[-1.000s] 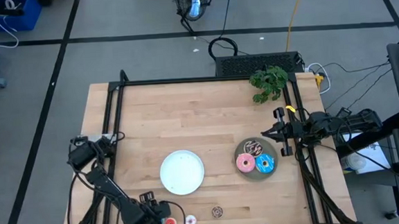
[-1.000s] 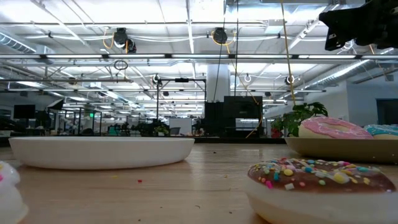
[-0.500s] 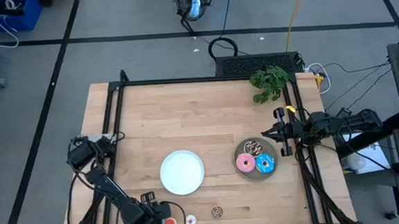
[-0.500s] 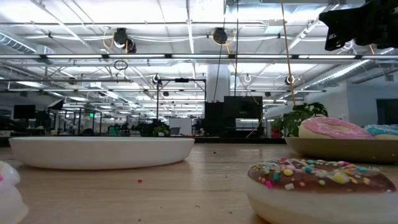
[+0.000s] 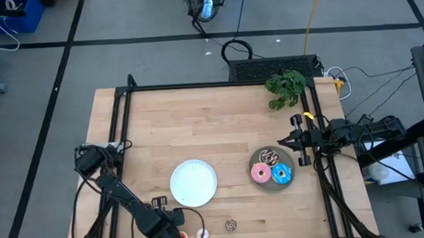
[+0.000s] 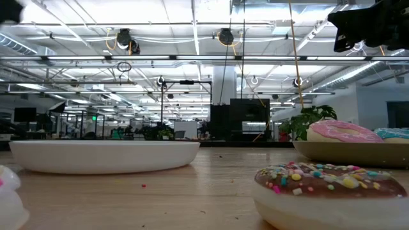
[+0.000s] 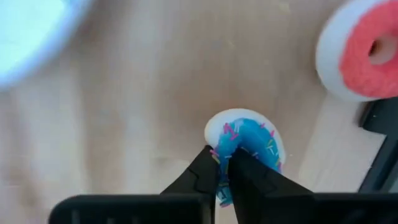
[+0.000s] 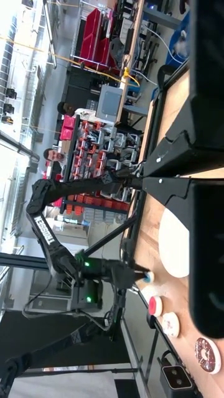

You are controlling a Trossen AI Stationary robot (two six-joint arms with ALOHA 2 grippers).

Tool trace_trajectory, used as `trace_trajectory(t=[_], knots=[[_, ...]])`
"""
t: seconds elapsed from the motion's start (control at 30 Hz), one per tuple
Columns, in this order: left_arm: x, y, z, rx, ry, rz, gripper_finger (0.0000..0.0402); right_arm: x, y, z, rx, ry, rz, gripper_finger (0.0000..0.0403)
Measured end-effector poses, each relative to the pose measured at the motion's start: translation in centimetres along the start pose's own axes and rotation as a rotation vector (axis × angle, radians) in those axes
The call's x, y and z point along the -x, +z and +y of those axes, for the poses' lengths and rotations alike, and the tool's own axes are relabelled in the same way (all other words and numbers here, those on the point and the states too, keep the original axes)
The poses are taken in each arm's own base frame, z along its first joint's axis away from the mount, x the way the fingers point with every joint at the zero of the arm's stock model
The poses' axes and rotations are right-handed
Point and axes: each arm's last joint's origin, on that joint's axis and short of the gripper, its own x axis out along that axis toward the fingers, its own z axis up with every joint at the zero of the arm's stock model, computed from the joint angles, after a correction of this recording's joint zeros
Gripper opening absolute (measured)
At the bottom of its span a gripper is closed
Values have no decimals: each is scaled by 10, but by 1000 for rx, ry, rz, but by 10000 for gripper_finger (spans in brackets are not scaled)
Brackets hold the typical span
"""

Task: Pick & Place donuts
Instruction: Put the small blue donut on the white plate

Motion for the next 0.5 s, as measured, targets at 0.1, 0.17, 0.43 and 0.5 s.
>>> trace_trajectory(t=[0.1,0.17,0.43,0.5], knots=[[23,4,14,-14,4,-55,17,0,0,0,0,0,1,0],[41,4,26,-14,20,-104,9,0,0,0,0,0,1,0],[102,19,90,128,75,-295,32,0,0,0,0,0,2,0],[107,28,105,182,75,-304,30,0,0,0,0,-1,1,0]])
